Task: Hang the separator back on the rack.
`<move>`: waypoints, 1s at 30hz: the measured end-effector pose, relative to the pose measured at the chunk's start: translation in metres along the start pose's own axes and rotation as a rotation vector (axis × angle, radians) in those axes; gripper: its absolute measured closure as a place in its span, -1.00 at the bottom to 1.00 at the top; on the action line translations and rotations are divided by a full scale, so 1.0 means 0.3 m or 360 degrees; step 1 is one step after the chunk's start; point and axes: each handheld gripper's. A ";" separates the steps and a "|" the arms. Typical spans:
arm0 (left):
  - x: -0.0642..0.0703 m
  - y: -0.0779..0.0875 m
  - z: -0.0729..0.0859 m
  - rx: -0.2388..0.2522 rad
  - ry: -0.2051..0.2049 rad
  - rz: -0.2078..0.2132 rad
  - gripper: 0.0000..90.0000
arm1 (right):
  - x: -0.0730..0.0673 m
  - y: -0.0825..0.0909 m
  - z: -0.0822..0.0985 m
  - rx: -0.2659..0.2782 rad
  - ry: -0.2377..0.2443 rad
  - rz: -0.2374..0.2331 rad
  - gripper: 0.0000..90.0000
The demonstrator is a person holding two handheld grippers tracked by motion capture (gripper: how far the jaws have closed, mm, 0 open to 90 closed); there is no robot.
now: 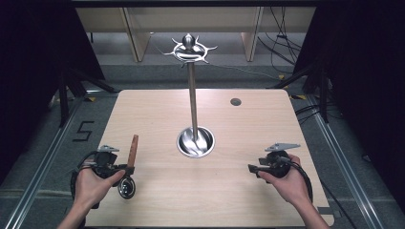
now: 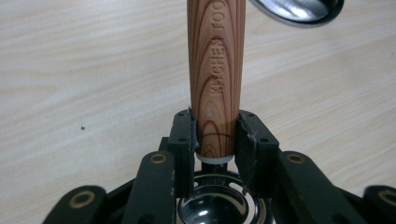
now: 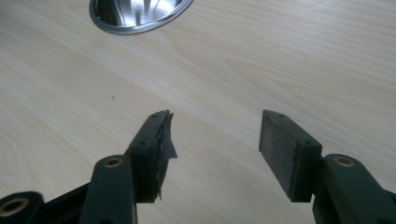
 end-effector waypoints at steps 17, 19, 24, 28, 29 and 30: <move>0.017 0.019 -0.010 0.0164 -0.0129 0.0012 0.53 | -0.003 0.000 0.001 0.0019 0.0013 -0.0011 -0.01; 0.019 0.021 -0.011 0.0165 -0.0139 0.0007 0.53 | -0.003 0.000 0.001 0.0022 0.0012 -0.0014 -0.01; 0.032 0.027 -0.013 0.0236 -0.0126 0.0009 0.53 | 0.003 -0.002 0.003 0.0036 0.0047 0.0002 -0.01; 0.040 0.038 -0.016 0.0259 -0.0156 0.0012 0.53 | 0.001 -0.001 0.003 0.0036 0.0045 0.0002 -0.01; 0.045 0.039 -0.016 0.0286 -0.0150 0.0015 0.53 | -0.001 0.000 0.002 0.0034 0.0030 -0.0003 -0.01; 0.049 0.039 -0.016 0.0315 -0.0148 0.0009 0.53 | 0.001 -0.001 0.003 0.0037 0.0043 0.0002 -0.01</move>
Point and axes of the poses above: each handheld gripper's, and its own axes: y roughly backward along the jaws, z roughly out of its underside, x roughly to its right, and after that the axes turned 2 degrees about y, right-handed
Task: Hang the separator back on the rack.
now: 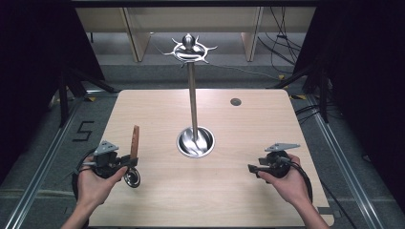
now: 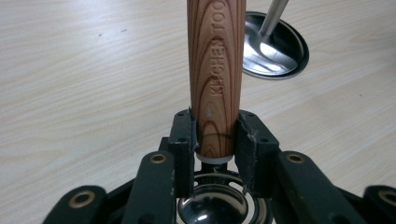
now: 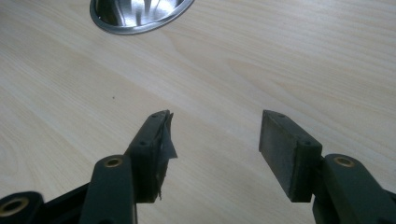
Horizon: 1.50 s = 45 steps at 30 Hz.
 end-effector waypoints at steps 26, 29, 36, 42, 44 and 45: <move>0.075 0.035 -0.036 0.0241 -0.0002 0.0058 0.53 | -0.004 0.000 0.000 0.0032 -0.0024 0.0006 -0.01; 0.080 0.038 -0.041 0.0252 -0.0001 0.0083 0.53 | -0.004 0.004 -0.002 0.0031 -0.0008 0.0005 -0.01; 0.098 0.047 -0.060 0.0301 -0.0027 0.0091 0.53 | -0.006 0.003 -0.001 -0.0001 -0.0036 0.0003 -0.02; 0.112 0.051 -0.073 0.0349 -0.0027 0.0099 0.53 | -0.002 0.005 -0.001 0.0008 -0.0018 0.0013 -0.03; 0.115 0.056 -0.078 0.0348 -0.0046 0.0099 0.53 | 0.000 -0.001 0.002 0.0012 -0.0002 0.0020 -0.03; 0.117 0.057 -0.081 0.0352 -0.0050 0.0108 0.53 | -0.002 0.000 0.001 0.0007 -0.0010 0.0016 -0.03</move>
Point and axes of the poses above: each handheld gripper's, and its own axes: y roughly backward along the jaws, z roughly out of its underside, x roughly to its right, and after that the axes turned 2 degrees about y, right-handed
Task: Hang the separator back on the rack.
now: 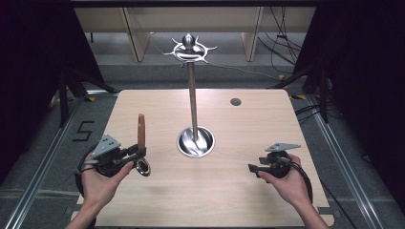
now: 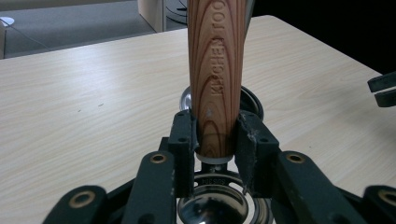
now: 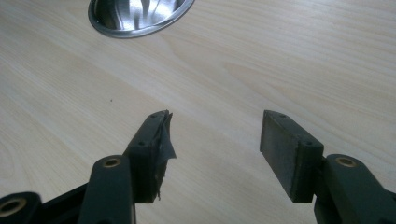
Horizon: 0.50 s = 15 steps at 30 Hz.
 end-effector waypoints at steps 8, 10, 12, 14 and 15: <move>0.021 0.001 -0.024 0.0047 -0.0023 0.0016 0.53 | -0.010 0.003 0.000 0.0008 -0.0038 -0.0011 -0.03; 0.025 0.003 -0.029 0.0055 -0.0025 0.0010 0.53 | -0.010 0.003 0.001 0.0008 -0.0038 -0.0011 -0.03; 0.026 0.007 -0.035 0.0065 -0.0034 0.0004 0.53 | -0.010 0.003 0.001 0.0002 -0.0041 -0.0029 -0.03; 0.026 0.009 -0.039 0.0080 -0.0045 0.0006 0.53 | -0.009 0.003 0.001 0.0006 -0.0040 -0.0029 -0.03; 0.028 0.010 -0.040 0.0086 -0.0040 0.0001 0.53 | -0.009 0.003 0.001 0.0006 -0.0040 -0.0028 -0.03</move>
Point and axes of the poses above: each handheld gripper's, and its own axes: y roughly backward along the jaws, z roughly out of its underside, x roughly to its right, and after that the axes turned 2 degrees about y, right-handed
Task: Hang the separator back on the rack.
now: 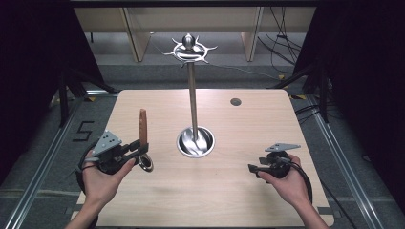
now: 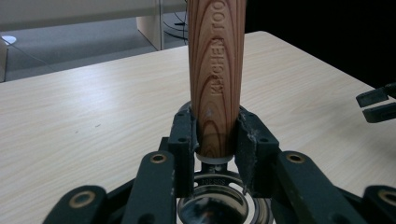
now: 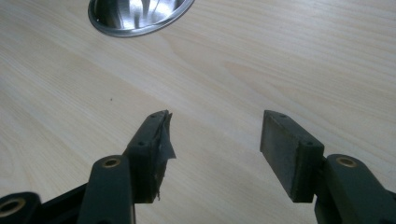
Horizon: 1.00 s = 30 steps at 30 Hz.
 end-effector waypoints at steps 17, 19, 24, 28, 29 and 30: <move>0.022 0.006 -0.037 0.0074 -0.0025 0.0011 0.53 | 0.005 0.001 -0.002 0.0006 0.0031 -0.0001 -0.03; 0.024 0.009 -0.042 0.0078 -0.0026 0.0002 0.53 | 0.004 0.001 -0.002 0.0008 0.0028 -0.0001 -0.03; 0.028 0.014 -0.058 0.0110 -0.0034 -0.0015 0.53 | 0.004 0.002 -0.002 0.0009 0.0029 -0.0006 -0.03; 0.039 0.009 -0.064 0.0140 -0.0040 -0.0035 0.53 | 0.004 0.002 -0.002 0.0008 0.0030 -0.0005 -0.03; 0.045 0.004 -0.063 0.0142 -0.0035 -0.0040 0.53 | 0.004 0.002 -0.002 0.0008 0.0030 -0.0005 -0.03; 0.048 0.002 -0.062 0.0144 -0.0035 -0.0042 0.53 | 0.003 0.002 -0.002 0.0014 0.0031 0.0000 -0.03</move>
Point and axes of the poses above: each handheld gripper's, and its own axes: y roughly backward along the jaws, z roughly out of its underside, x roughly to its right, and after that the axes turned 2 degrees about y, right-handed
